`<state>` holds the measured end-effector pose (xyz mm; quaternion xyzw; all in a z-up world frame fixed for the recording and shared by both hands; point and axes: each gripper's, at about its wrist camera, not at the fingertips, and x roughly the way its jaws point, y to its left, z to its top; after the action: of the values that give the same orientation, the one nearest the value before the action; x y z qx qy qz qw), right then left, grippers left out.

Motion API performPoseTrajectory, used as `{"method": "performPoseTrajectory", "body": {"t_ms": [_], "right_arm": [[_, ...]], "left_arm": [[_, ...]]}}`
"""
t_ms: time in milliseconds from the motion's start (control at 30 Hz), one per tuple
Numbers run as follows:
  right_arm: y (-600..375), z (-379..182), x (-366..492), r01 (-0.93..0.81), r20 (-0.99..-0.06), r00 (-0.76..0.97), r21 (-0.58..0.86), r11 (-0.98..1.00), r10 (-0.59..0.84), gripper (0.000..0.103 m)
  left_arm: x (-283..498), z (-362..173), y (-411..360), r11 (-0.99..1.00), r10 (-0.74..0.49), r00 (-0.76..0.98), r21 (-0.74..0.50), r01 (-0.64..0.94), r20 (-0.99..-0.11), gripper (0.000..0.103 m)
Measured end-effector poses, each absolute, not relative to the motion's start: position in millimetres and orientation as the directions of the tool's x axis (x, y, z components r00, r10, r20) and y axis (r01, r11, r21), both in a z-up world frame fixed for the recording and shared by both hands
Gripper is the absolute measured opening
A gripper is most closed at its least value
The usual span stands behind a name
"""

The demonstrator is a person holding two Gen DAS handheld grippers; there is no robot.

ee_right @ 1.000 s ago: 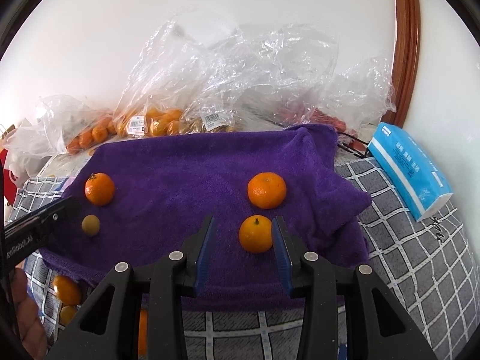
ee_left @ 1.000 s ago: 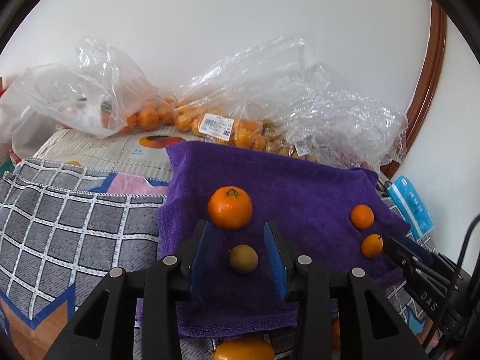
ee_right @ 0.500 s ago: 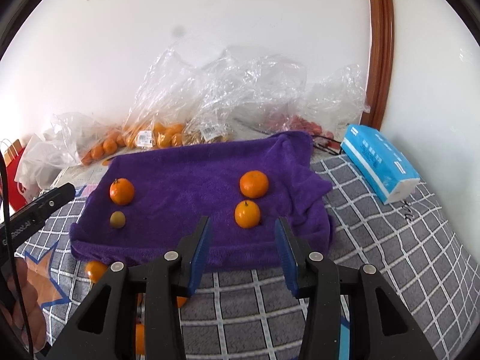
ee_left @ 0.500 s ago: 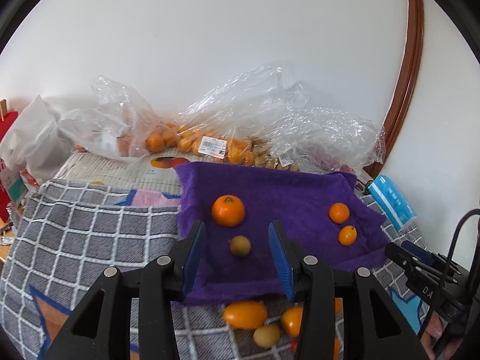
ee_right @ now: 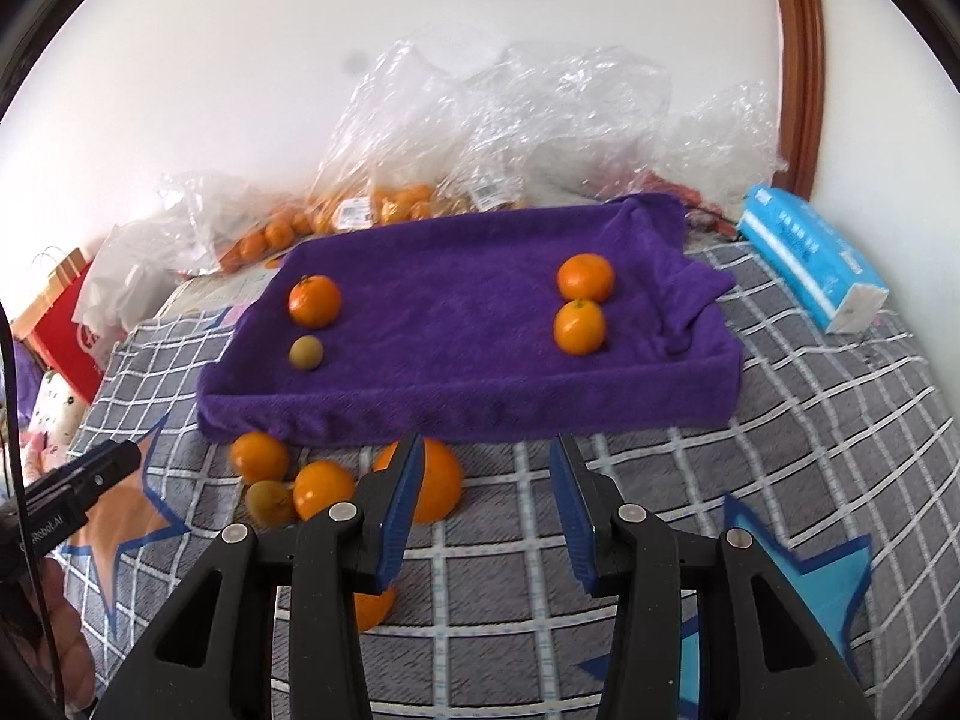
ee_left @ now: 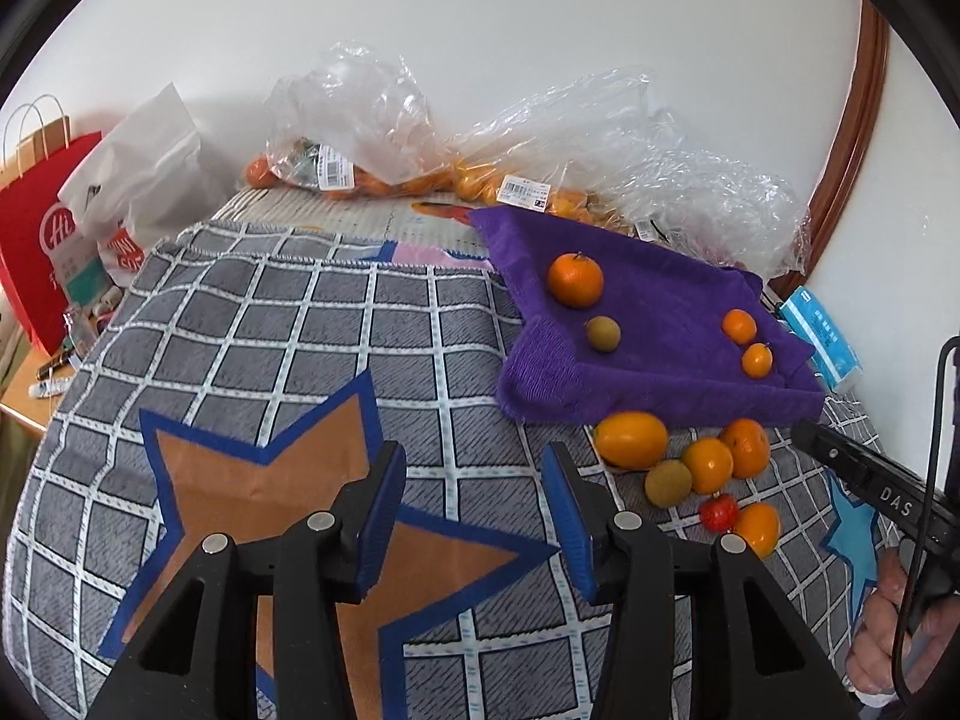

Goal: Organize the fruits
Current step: 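Withdraw both grippers from the towel toward the loose fruit on the bed, then grasp a large orange with the right gripper while the left gripper grasps an oval orange fruit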

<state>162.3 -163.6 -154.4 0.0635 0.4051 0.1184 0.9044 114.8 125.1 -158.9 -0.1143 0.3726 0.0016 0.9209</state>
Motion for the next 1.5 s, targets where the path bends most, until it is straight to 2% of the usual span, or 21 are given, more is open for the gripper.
{"method": "performPoseTrajectory", "body": {"t_ms": [100, 233, 567, 667, 867, 1067, 1267, 1433, 1500], "right_arm": [[-149, -165, 165, -0.195, -0.741, 0.605, 0.216, 0.957, 0.291, 0.043], [-136, -174, 168, -0.226, -0.755, 0.59, 0.187, 0.956, 0.287, 0.043], [-131, -194, 191, -0.236, -0.801, 0.53, 0.174, 0.956, 0.277, 0.046], [-131, -194, 189, -0.249, -0.79, 0.546, 0.165, 0.954, 0.279, 0.042], [-150, -183, 176, -0.257, -0.752, 0.599, 0.144, 0.956, 0.274, 0.042], [-187, -179, 170, -0.194, -0.732, 0.654, 0.082, 0.978, 0.191, 0.042], [-214, -189, 167, -0.159, -0.738, 0.655, 0.077, 0.984, 0.164, 0.042], [-219, -193, 166, -0.168, -0.731, 0.654, 0.111, 0.98, 0.195, 0.042], [-221, -193, 165, -0.171, -0.724, 0.658, 0.124, 0.977, 0.207, 0.042]], "left_arm": [[114, -168, 124, 0.971, -0.105, 0.72, -0.226, -0.073, -0.686, 0.045], [115, -177, 119, 0.98, -0.083, 0.697, -0.185, -0.072, -0.712, 0.045], [117, -179, 124, 0.972, -0.107, 0.691, -0.222, -0.078, -0.715, 0.045], [117, -179, 123, 0.971, -0.122, 0.69, -0.231, -0.067, -0.713, 0.045], [113, -170, 112, 0.961, -0.176, 0.68, -0.274, -0.039, -0.712, 0.044], [135, -159, 81, 0.936, -0.273, 0.65, -0.351, 0.01, -0.709, 0.045], [165, -167, 59, 0.934, -0.274, 0.615, -0.356, -0.012, -0.739, 0.045], [183, -177, 40, 0.972, -0.17, 0.572, -0.233, -0.038, -0.802, 0.045], [186, -180, 39, 0.971, -0.161, 0.569, -0.232, -0.054, -0.807, 0.044]]}}
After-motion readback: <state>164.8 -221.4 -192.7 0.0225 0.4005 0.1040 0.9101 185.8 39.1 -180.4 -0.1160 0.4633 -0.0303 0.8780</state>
